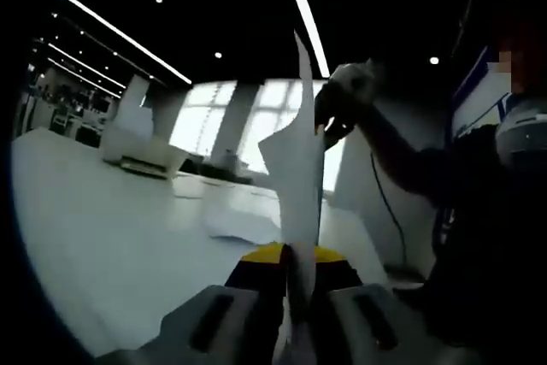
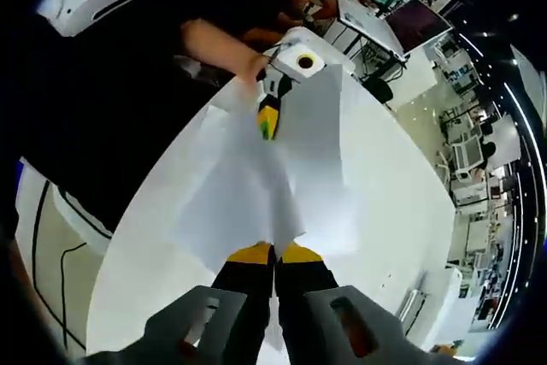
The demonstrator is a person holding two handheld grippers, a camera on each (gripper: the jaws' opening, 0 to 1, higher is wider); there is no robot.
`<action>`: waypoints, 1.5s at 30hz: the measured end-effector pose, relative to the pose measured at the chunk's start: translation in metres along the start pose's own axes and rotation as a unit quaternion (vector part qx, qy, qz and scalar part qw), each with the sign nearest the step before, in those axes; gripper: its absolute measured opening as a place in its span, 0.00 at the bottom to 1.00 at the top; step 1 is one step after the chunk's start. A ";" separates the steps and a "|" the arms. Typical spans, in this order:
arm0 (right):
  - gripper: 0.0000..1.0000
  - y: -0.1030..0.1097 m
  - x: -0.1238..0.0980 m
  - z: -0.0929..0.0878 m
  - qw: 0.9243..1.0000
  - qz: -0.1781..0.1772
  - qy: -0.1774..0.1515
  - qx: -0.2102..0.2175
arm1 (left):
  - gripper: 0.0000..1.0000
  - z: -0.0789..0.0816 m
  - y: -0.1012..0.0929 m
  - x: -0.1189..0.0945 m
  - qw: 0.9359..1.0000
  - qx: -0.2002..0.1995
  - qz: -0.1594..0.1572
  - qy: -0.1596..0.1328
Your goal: Organize the stack of printing papers by aligning and flattening the scattered papers on the table
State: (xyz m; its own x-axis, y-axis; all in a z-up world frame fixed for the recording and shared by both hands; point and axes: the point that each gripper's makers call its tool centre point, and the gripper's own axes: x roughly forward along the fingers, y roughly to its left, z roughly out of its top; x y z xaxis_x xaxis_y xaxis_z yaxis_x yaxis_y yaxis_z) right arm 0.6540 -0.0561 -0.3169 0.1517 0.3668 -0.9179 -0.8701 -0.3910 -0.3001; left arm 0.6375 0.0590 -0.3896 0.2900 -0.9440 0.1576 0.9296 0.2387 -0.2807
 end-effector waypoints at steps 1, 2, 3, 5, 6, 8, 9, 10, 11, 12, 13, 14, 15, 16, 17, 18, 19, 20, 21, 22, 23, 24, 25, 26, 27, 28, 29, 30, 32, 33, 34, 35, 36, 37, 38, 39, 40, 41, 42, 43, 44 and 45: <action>0.00 0.000 0.000 0.000 1.000 -0.001 0.000 0.000 | 0.11 0.001 -0.001 0.000 1.000 -0.002 -0.003 -0.004; 0.00 -0.001 0.000 0.000 1.000 -0.002 0.001 0.000 | 0.12 0.002 -0.003 0.001 1.000 -0.003 -0.007 -0.006; 0.00 -0.001 0.000 -0.001 1.000 -0.003 0.004 0.000 | 0.13 0.002 -0.005 0.001 1.000 -0.004 -0.010 -0.007; 0.00 -0.003 0.000 -0.001 1.000 -0.005 0.011 -0.003 | 0.16 0.003 -0.008 0.002 1.000 0.000 -0.015 -0.010; 0.00 -0.003 0.000 -0.001 1.000 -0.005 0.011 -0.003 | 0.17 0.003 -0.009 0.003 1.000 0.001 -0.016 -0.011; 0.00 -0.004 0.002 -0.001 1.000 -0.006 0.016 -0.004 | 0.19 0.004 -0.013 0.003 1.000 0.006 -0.022 -0.013; 0.00 -0.005 0.003 -0.001 1.000 -0.006 0.018 -0.005 | 0.19 0.004 -0.015 0.003 1.000 0.008 -0.025 -0.014; 0.00 -0.005 0.004 0.000 1.000 -0.005 0.019 -0.005 | 0.20 0.004 -0.016 0.004 0.999 0.011 -0.026 -0.014; 0.00 -0.005 0.005 0.001 1.000 -0.003 0.019 -0.005 | 0.21 0.004 -0.017 0.004 0.999 0.015 -0.027 -0.014; 0.00 -0.005 0.006 0.001 1.000 -0.002 0.020 -0.005 | 0.22 0.004 -0.018 0.004 0.999 0.018 -0.027 -0.014; 0.00 -0.006 0.006 0.001 1.000 -0.002 0.021 -0.005 | 0.22 0.004 -0.018 0.004 0.999 0.018 -0.028 -0.014; 0.00 -0.006 0.007 0.000 1.000 -0.001 0.023 -0.005 | 0.23 0.004 -0.018 0.004 0.999 0.017 -0.028 -0.014; 0.00 -0.006 0.008 -0.001 1.000 -0.001 0.025 -0.005 | 0.23 0.004 -0.018 0.004 0.999 0.016 -0.028 -0.014; 0.00 -0.006 0.008 -0.003 1.000 -0.001 0.030 -0.004 | 0.23 0.004 -0.018 0.004 0.999 0.015 -0.028 -0.014; 0.00 -0.006 0.009 -0.005 0.999 0.000 0.035 -0.004 | 0.24 0.003 -0.019 0.004 0.999 0.014 -0.028 -0.014; 0.00 -0.006 0.009 -0.007 0.999 0.000 0.040 -0.003 | 0.24 0.003 -0.019 0.004 0.999 0.012 -0.028 -0.014; 0.00 -0.005 0.009 -0.008 0.999 0.000 0.041 -0.002 | 0.24 0.003 -0.019 0.004 0.999 0.011 -0.028 -0.014; 0.00 -0.005 0.009 -0.008 0.999 0.001 0.039 0.000 | 0.24 0.003 -0.019 0.004 0.999 0.008 -0.028 -0.014; 0.00 -0.003 0.008 -0.007 0.999 0.004 0.035 0.007 | 0.24 0.003 -0.019 0.004 0.999 0.006 -0.028 -0.014; 0.00 -0.003 0.008 -0.006 0.999 0.006 0.033 0.008 | 0.24 0.003 -0.020 0.004 0.999 0.006 -0.028 -0.014; 0.00 -0.003 0.008 -0.006 0.999 0.006 0.032 0.008 | 0.24 0.003 -0.021 0.004 0.999 0.009 -0.030 -0.014; 0.00 -0.003 0.008 -0.005 0.999 0.007 0.032 0.009 | 0.24 0.003 -0.023 0.005 0.999 0.014 -0.031 -0.015; 0.00 -0.003 0.009 -0.003 0.999 0.009 0.029 0.013 | 0.24 0.002 -0.025 0.006 0.999 0.019 -0.033 -0.015; 0.00 -0.002 0.010 0.000 0.999 0.017 0.024 0.018 | 0.24 0.003 -0.027 0.006 0.999 0.020 -0.036 -0.015; 0.00 -0.002 0.011 0.001 0.999 0.020 0.022 0.021 | 0.24 0.002 -0.027 0.006 0.999 0.019 -0.037 -0.014; 0.00 -0.003 0.013 0.003 0.999 0.024 0.020 0.024 | 0.24 0.002 -0.027 0.006 0.999 0.020 -0.035 -0.013; 0.00 -0.004 0.014 0.005 0.999 0.026 0.020 0.027 | 0.24 0.002 -0.027 0.006 0.999 0.020 -0.033 -0.013; 0.00 -0.004 0.015 0.006 0.999 0.030 0.021 0.031 | 0.25 0.002 -0.027 0.006 0.999 0.020 -0.033 -0.013; 0.00 -0.006 0.018 0.010 0.998 0.036 0.018 0.037 | 0.25 0.002 -0.030 0.008 0.999 0.024 -0.033 -0.013; 0.00 -0.008 0.020 0.013 0.998 0.036 0.015 0.039 | 0.26 0.002 -0.029 0.009 0.999 0.026 -0.031 -0.013; 0.00 -0.010 0.023 0.014 0.998 0.037 0.015 0.043 | 0.26 0.002 -0.028 0.008 0.999 0.026 -0.030 -0.012; 0.00 -0.012 0.025 0.015 0.998 0.040 0.015 0.046 | 0.26 0.002 -0.027 0.008 0.999 0.027 -0.030 -0.012; 0.00 -0.013 0.028 0.016 0.998 0.043 0.016 0.047 | 0.26 0.002 -0.027 0.008 0.999 0.027 -0.030 -0.013; 0.00 -0.013 0.029 0.017 0.998 0.044 0.017 0.050 | 0.26 0.002 -0.028 0.008 0.999 0.028 -0.030 -0.012; 0.00 -0.015 0.031 0.018 0.997 0.047 0.017 0.056 | 0.25 0.002 -0.029 0.008 0.999 0.030 -0.030 -0.012; 0.00 -0.015 0.032 0.018 0.997 0.049 0.017 0.057 | 0.25 0.002 -0.029 0.008 0.999 0.030 -0.030 -0.012; 0.00 -0.015 0.034 0.020 0.997 0.052 0.015 0.062 | 0.25 0.002 -0.029 0.008 0.999 0.030 -0.030 -0.012; 0.00 -0.015 0.036 0.022 0.996 0.055 0.013 0.067 | 0.25 0.002 -0.029 0.009 0.999 0.030 -0.029 -0.012; 0.00 -0.016 0.038 0.024 0.996 0.059 0.011 0.072 | 0.25 0.002 -0.029 0.009 0.999 0.030 -0.029 -0.011; 0.00 -0.016 0.041 0.026 0.995 0.062 0.009 0.077 | 0.25 0.002 -0.029 0.010 0.999 0.030 -0.029 -0.011; 0.00 -0.016 0.042 0.026 0.995 0.063 0.009 0.079 | 0.25 0.002 -0.028 0.010 0.999 0.031 -0.029 -0.011; 0.00 -0.016 0.044 0.028 0.994 0.065 0.010 0.086 | 0.25 0.002 -0.028 0.010 0.999 0.031 -0.029 -0.011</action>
State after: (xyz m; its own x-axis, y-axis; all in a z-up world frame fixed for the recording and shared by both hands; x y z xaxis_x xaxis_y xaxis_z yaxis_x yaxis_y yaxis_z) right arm 0.6614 -0.0101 -0.3457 0.0398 0.3050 -0.9515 -0.9499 -0.2838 -0.1308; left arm 0.6145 0.0437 -0.3786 0.2404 -0.9513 0.1929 0.9569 0.1988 -0.2118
